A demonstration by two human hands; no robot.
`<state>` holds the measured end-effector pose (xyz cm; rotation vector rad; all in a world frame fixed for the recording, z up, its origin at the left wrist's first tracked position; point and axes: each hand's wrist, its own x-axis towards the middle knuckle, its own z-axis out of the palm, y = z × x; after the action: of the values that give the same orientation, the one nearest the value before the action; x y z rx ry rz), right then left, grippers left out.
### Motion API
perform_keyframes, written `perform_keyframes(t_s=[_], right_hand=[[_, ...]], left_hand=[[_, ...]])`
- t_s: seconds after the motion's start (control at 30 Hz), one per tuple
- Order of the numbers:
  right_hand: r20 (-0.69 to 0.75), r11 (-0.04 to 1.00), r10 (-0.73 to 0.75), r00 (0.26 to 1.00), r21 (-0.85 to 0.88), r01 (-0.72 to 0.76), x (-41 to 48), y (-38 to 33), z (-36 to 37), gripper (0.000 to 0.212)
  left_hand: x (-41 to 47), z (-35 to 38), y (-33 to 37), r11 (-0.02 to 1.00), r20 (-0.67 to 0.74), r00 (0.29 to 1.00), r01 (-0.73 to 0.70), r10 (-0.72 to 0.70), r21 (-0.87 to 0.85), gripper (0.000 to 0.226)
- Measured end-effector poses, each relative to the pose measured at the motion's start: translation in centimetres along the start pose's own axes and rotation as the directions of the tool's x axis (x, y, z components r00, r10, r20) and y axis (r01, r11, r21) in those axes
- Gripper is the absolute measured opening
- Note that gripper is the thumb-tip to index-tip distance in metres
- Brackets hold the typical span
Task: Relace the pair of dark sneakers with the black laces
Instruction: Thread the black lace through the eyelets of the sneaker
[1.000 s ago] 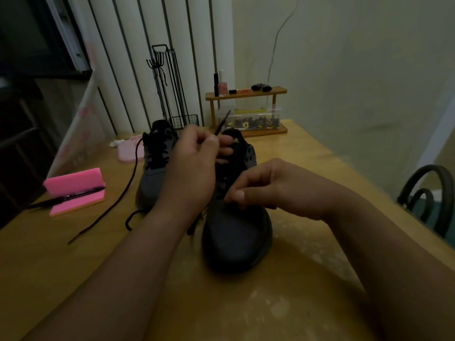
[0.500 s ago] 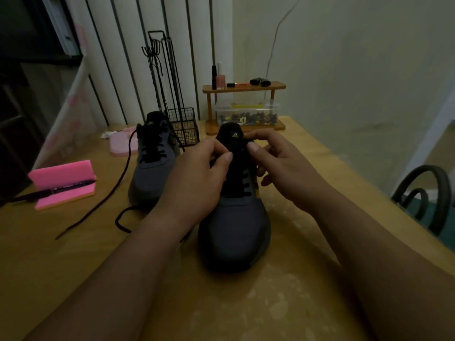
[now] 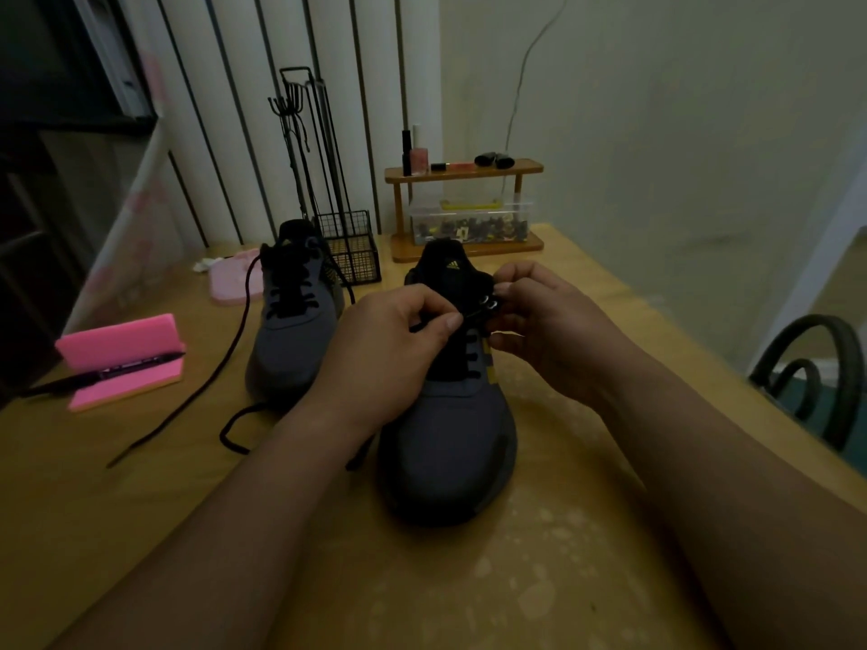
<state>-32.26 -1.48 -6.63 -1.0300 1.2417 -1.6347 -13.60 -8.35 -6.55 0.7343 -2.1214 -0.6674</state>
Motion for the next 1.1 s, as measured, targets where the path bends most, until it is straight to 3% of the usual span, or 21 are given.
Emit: perform_keyframes(t_s=[0.17, 0.73, 0.93, 1.0, 1.1], right_hand=[[0.020, 0.999, 0.004, 1.000, 0.032, -0.005, 0.0, 0.2, -0.1, 0.012], [0.016, 0.999, -0.017, 1.000, -0.041, 0.018, -0.1, 0.2, 0.3, 0.005], [0.007, 0.996, -0.025, 1.000, -0.088, 0.026, -0.3, 0.2, 0.5, 0.022], [-0.006, 0.998, -0.015, 1.000, -0.067, 0.014, -0.5, -0.1, 0.2, 0.021], [0.068, 0.986, 0.011, 0.998, -0.169, 0.000, -1.0, -0.6, -0.1, 0.016]], left_hand=[[-0.4, -0.4, -0.2, 0.998, 0.017, 1.000, 0.013, -0.012, -0.065, 0.011], [0.0, 0.2, -0.2, 1.000, 0.052, 0.998, -0.026, 0.026, 0.002, 0.012], [0.2, 0.5, -0.1, 0.996, 0.042, 0.998, 0.046, -0.043, -0.072, 0.011], [0.1, 0.5, -0.2, 0.988, 0.047, 0.996, 0.084, -0.079, -0.126, 0.011], [0.0, 0.4, -0.2, 0.975, 0.064, 0.992, 0.122, -0.112, -0.186, 0.011]])
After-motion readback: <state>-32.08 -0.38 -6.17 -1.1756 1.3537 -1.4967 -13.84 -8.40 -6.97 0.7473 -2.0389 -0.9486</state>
